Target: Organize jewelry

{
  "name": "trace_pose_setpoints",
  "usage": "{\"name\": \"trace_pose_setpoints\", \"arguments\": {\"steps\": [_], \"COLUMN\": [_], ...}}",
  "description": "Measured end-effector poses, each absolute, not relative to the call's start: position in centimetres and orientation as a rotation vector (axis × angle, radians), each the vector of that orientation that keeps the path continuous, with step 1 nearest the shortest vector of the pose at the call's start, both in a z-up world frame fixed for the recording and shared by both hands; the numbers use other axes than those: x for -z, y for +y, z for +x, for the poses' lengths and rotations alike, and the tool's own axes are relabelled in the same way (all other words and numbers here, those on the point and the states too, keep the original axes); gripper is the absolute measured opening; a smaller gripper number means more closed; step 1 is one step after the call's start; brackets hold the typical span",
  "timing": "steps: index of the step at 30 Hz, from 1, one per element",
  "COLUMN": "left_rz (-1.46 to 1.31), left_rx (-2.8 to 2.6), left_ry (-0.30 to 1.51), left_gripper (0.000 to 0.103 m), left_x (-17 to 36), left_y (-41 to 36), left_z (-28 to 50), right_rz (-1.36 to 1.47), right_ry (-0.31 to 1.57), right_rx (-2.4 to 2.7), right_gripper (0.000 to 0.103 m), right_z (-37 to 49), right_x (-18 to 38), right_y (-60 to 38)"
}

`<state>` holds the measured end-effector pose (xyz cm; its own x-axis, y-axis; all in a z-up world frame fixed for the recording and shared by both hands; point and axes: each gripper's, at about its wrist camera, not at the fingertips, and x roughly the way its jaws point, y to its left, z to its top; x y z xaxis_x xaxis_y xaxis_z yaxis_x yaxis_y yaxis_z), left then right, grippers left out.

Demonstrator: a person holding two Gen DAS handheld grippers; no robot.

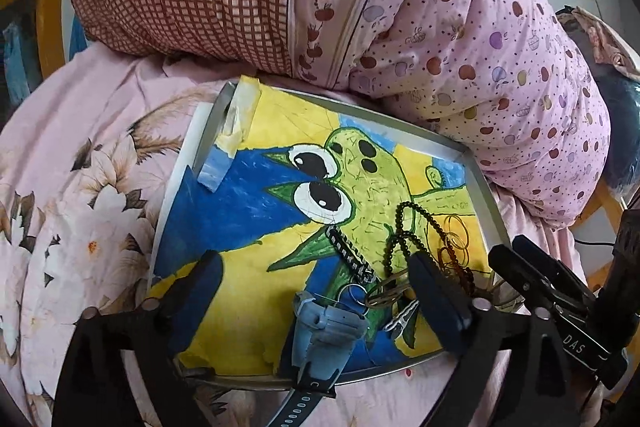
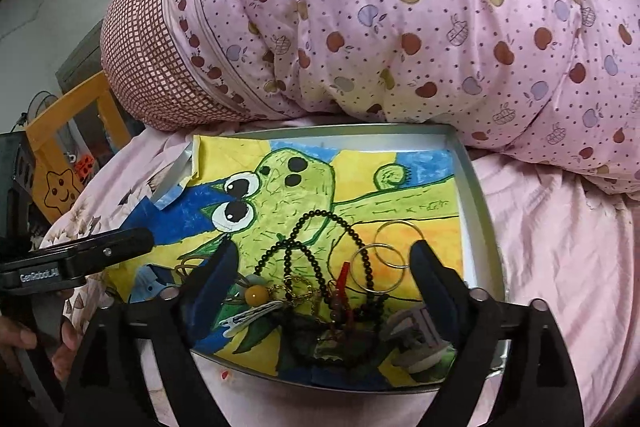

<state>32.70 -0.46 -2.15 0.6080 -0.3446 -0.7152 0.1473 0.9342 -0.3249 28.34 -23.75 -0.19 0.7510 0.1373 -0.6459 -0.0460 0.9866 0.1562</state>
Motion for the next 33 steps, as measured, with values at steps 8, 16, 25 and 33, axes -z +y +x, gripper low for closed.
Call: {"name": "trace_pose_setpoints", "arguments": {"steps": [8,16,25,33], "left_rz": [-0.242,-0.23,-0.186,-0.126], "left_rx": [0.264,0.239,0.226,0.19], "left_ry": [0.855,0.846,0.821,0.773], "left_gripper": [0.103,0.103,0.103,0.103], "left_x": [1.6,0.9,-0.3,-2.3], "left_y": [-0.5,-0.2,-0.4,-0.6], "left_z": [31.7,30.7,28.7,26.2], "right_rz": [0.109,0.107,0.105,0.097], "right_ry": [0.692,0.671,0.66,0.637], "right_rx": [-0.075,-0.065,-0.059,-0.058], "right_gripper": [0.091,0.093,0.094,0.094], "right_z": [27.4,26.6,25.1,23.1], "right_x": [-0.8,-1.7,-2.7,-4.1], "right_y": [-24.6,-25.0,-25.4,-25.7]}}
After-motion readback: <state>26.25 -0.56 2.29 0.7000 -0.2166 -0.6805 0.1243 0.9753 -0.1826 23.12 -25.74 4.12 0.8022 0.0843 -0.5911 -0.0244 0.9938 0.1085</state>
